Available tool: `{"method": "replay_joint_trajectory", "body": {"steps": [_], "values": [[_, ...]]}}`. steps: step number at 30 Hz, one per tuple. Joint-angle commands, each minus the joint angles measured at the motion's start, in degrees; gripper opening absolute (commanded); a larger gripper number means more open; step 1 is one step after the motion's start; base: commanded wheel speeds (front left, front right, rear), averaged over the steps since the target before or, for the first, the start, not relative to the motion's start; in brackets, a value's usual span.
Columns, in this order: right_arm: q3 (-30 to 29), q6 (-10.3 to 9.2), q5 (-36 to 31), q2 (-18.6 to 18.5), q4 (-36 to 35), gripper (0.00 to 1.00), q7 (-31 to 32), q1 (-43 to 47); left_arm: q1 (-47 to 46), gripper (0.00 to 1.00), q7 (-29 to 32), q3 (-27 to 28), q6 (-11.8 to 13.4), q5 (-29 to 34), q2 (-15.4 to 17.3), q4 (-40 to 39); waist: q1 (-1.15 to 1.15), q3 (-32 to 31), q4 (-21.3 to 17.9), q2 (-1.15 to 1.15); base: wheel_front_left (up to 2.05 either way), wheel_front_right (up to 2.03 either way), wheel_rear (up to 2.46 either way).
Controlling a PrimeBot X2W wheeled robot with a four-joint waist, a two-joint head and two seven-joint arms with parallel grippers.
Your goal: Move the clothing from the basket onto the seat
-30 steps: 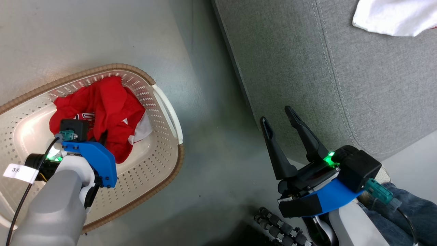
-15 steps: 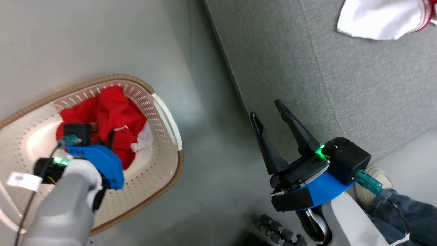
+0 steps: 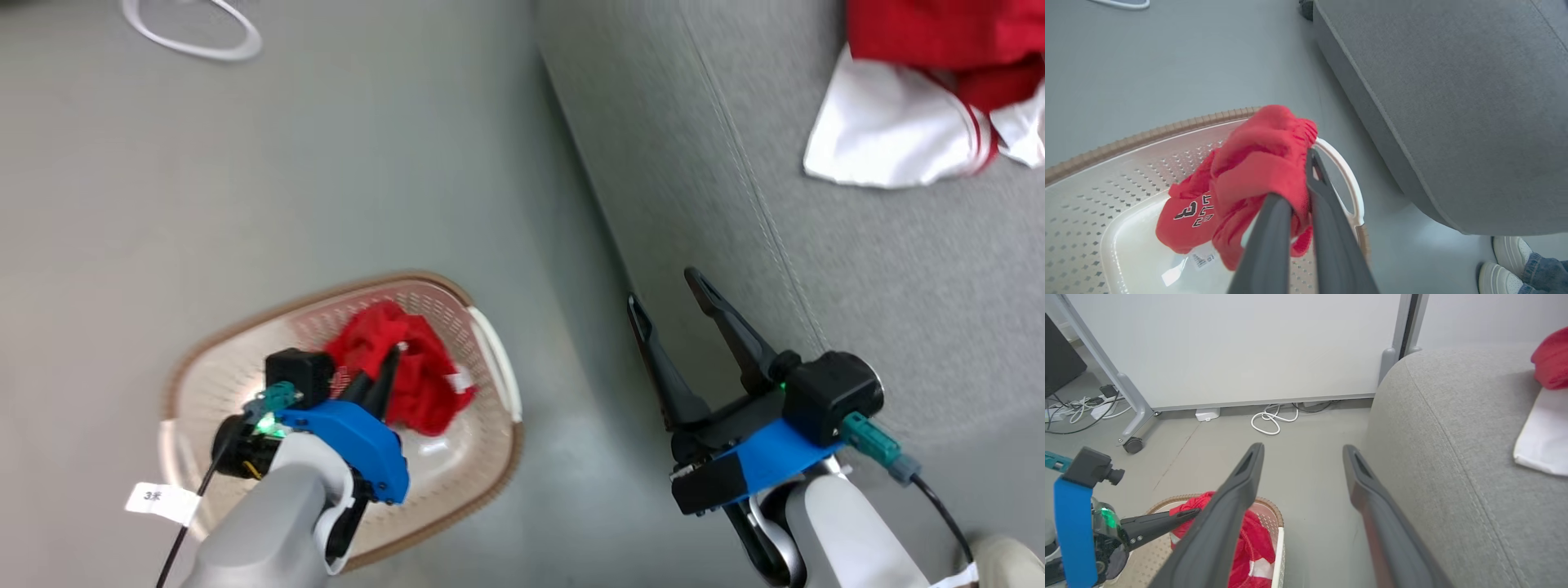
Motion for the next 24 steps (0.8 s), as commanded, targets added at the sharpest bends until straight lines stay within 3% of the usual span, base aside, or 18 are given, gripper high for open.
{"method": "replay_joint_trajectory", "body": {"steps": [1,11,17,24], "values": [[-0.3,0.03,-0.6,-0.1,-0.2,1.0,0.6,1.1,0.8,0.0,-0.5,-0.8,-0.1,-0.2,0.0,-0.7,0.01,-6.4,5.8,0.0,0.0,0.0,0.0],[-2.3,0.03,-2.4,-0.1,-1.7,1.0,5.0,6.7,1.9,0.0,-1.1,-6.4,-0.1,-2.7,-1.8,-7.4,0.01,-17.9,12.9,0.0,0.0,0.0,0.0],[-2.4,0.03,-1.8,-0.1,-2.6,1.0,6.3,9.1,-1.1,0.0,-1.2,-9.4,-0.1,-2.7,-0.8,-12.4,0.01,-21.9,14.7,0.0,0.0,0.0,0.0],[-1.6,0.03,-1.4,-0.1,-2.9,1.0,7.3,10.7,-6.3,0.0,-0.1,-11.8,-0.1,-2.5,-2.1,-14.8,0.01,-24.9,16.1,0.0,0.0,0.0,0.0]]}}
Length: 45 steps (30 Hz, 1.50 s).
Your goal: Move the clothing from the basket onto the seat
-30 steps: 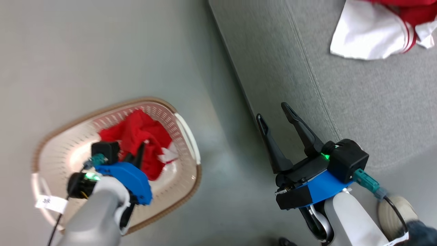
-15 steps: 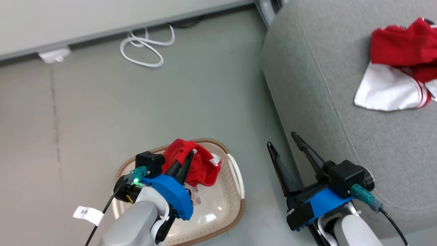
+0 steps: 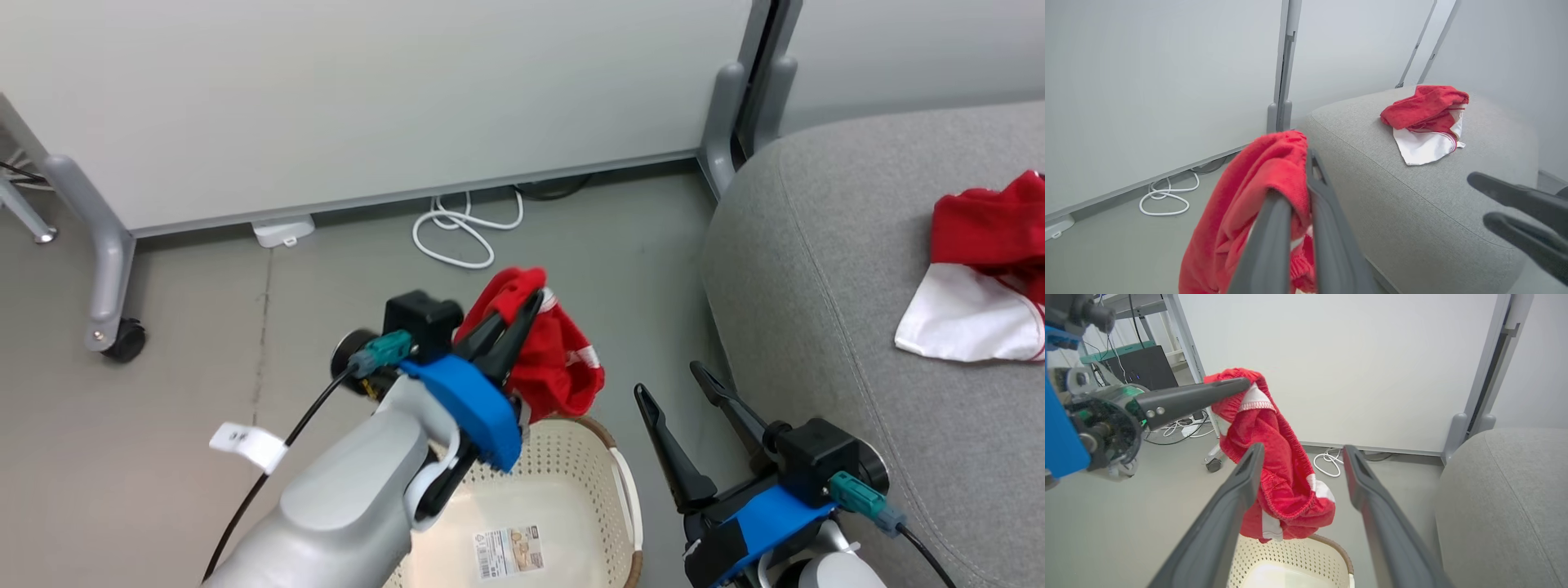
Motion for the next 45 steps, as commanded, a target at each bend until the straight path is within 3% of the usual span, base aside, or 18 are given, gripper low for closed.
{"method": "replay_joint_trajectory", "body": {"steps": [1,18,35,45], "values": [[0.1,0.03,0.3,-0.1,-0.2,1.0,0.2,0.8,-2.0,0.0,0.1,-0.3,-0.1,0.0,-0.4,-0.5,0.01,-1.3,0.8,0.0,0.0,0.0,0.0],[0.6,0.03,0.4,-0.1,-1.2,1.0,1.5,1.6,-13.3,0.0,0.1,-4.7,-0.1,-0.8,-4.0,-1.5,0.01,-3.0,1.2,0.0,0.0,0.0,0.0],[0.8,0.03,0.4,-0.1,-2.0,1.0,1.9,1.0,-15.8,0.0,-0.8,-8.1,-0.1,-2.9,-5.4,-0.1,0.01,-3.3,0.4,0.0,0.0,0.0,0.0],[0.2,0.03,0.0,-0.1,0.2,1.0,4.2,-4.5,-16.8,0.0,-1.0,-9.2,-0.1,-3.5,-5.8,0.2,0.01,-2.3,0.4,0.0,0.0,0.0,0.0]]}}
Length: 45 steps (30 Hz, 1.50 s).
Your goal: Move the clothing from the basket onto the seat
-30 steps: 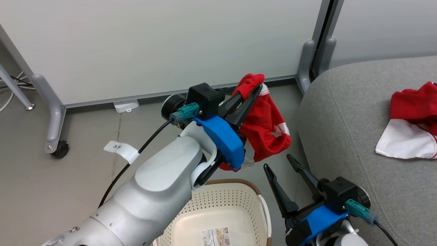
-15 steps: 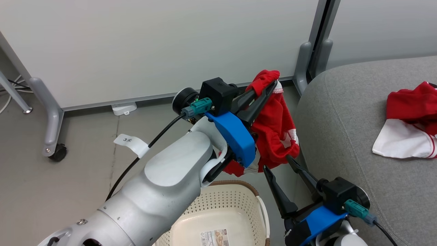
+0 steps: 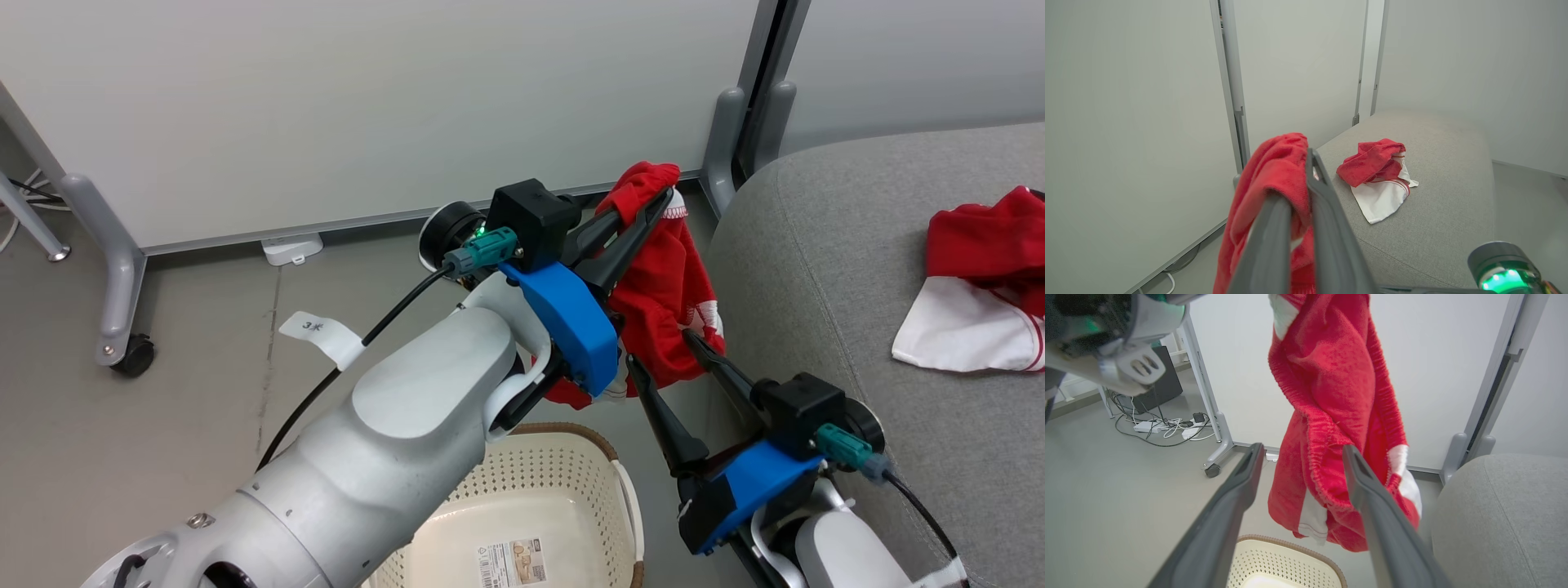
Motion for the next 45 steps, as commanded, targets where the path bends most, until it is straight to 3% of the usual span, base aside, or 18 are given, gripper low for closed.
{"method": "replay_joint_trajectory", "body": {"steps": [1,11,25,26,28,45], "values": [[-0.1,0.03,-0.5,-0.1,0.7,1.0,0.6,-1.1,-0.9,0.0,-0.3,-0.1,-0.1,-0.2,-0.1,0.0,0.0,0.1,0.0,0.0,0.0,0.0,0.0],[0.5,0.03,-2.8,-0.1,11.1,1.0,5.4,-9.0,-1.8,0.0,-0.4,-1.3,-0.1,-0.7,-0.3,-0.9,0.0,1.1,0.2,0.0,0.0,0.0,0.0],[0.8,0.03,-0.3,-0.1,25.3,1.0,1.9,-18.2,-2.4,0.0,-0.5,-3.8,0.1,-2.0,-0.3,-3.2,0.0,1.2,-0.1,0.0,0.0,0.0,0.0],[0.9,0.03,0.1,-0.1,26.2,0.42,1.7,-18.7,-2.4,0.0,-0.5,-3.9,0.2,-2.1,-0.3,-3.3,0.0,1.1,-0.2,0.0,0.0,0.0,0.0],[1.2,0.03,0.8,-0.1,27.9,0.0,0.7,-19.7,-2.4,0.0,-0.5,-4.2,0.2,-2.3,-0.3,-3.5,0.0,1.0,-0.2,0.0,0.0,0.0,0.0],[3.2,0.03,4.4,-0.1,33.5,0.0,-5.5,-21.9,-2.1,0.0,-0.5,-4.0,0.6,-2.7,-0.3,-2.6,0.0,-0.1,-0.9,0.0,0.0,0.0,0.0]]}}
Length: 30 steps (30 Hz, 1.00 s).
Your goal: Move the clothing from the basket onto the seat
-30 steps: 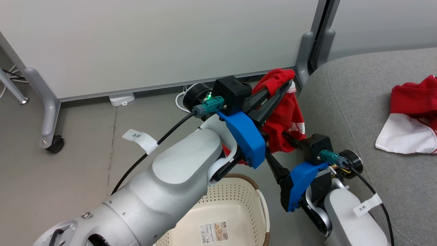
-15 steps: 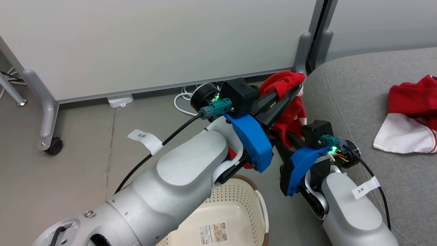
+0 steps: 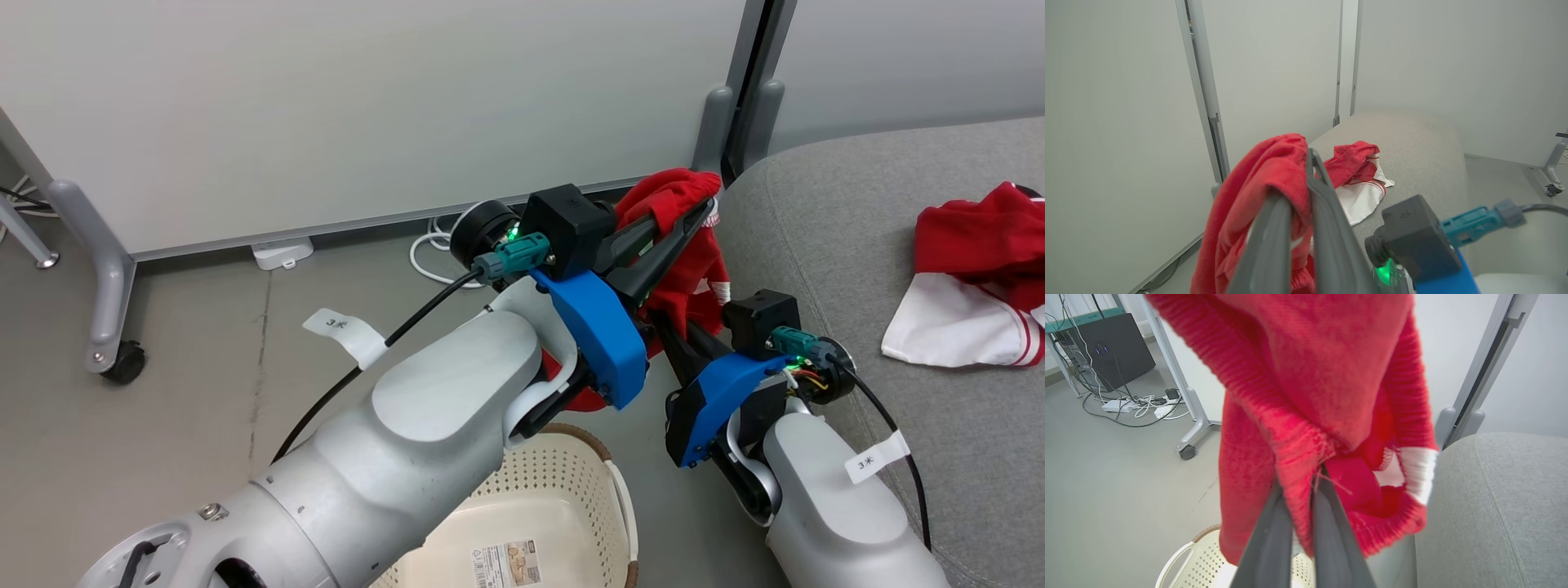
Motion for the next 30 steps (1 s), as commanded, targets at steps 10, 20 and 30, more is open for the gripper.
{"method": "replay_joint_trajectory", "body": {"steps": [10,20,30], "values": [[1.1,0.02,1.4,-0.1,1.3,0.0,-1.1,-0.8,0.0,0.36,-0.3,0.4,0.2,0.1,0.0,0.3,0.0,-0.5,-0.3,0.0,0.0,0.0,0.0],[0.9,0.02,1.7,-0.1,1.8,0.0,-2.1,-0.8,1.2,1.0,-0.3,-0.8,0.1,-0.9,0.0,2.4,0.0,-0.7,-0.6,0.0,0.0,0.0,0.0],[-1.5,0.02,0.5,-0.1,0.0,0.0,-3.3,0.1,8.2,1.0,-0.3,1.4,0.6,0.4,4.2,1.3,0.0,0.2,-1.2,0.0,0.0,0.0,0.0]]}}
